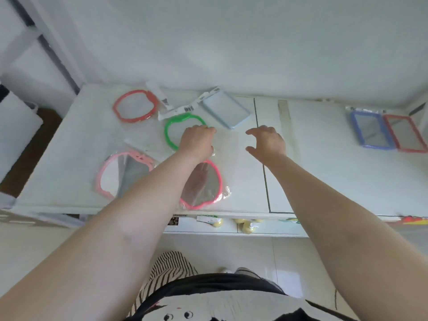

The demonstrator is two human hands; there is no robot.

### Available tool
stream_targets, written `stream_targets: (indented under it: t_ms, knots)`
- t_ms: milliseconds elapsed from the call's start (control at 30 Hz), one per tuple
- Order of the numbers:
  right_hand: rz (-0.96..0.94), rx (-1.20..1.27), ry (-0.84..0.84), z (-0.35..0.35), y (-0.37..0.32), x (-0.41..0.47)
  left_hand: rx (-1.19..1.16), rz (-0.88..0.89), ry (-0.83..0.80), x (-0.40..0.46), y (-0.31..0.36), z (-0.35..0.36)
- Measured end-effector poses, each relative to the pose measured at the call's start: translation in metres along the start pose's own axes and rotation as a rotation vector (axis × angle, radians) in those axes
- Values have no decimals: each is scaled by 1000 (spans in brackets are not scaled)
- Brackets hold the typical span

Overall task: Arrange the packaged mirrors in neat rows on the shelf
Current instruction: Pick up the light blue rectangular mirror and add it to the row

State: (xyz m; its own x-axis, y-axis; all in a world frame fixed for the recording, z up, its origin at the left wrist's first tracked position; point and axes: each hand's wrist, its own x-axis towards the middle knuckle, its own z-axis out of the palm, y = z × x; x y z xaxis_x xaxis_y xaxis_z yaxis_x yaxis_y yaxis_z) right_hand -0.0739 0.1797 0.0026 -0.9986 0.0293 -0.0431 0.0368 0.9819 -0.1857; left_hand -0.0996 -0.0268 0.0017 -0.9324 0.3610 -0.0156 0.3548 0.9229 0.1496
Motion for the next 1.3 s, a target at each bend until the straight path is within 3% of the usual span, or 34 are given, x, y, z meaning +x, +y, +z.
stream_targets:
  t_ms: [133, 333, 833, 1000, 1300]
  knots:
    - [150, 41, 37, 7, -15, 2, -21, 110, -49, 28, -22, -4]
    - [278, 72, 48, 18, -23, 1, -164, 74, -134, 50, -32, 7]
    - [324, 233, 152, 70, 11, 105, -725, -342, 17, 123, 3, 77]
    - [405, 150, 129, 86, 25, 137, -938, -524, 39, 146, 11, 93]
    - [437, 99, 22, 85, 34, 151, -1179, -655, 70, 162, 26, 106]
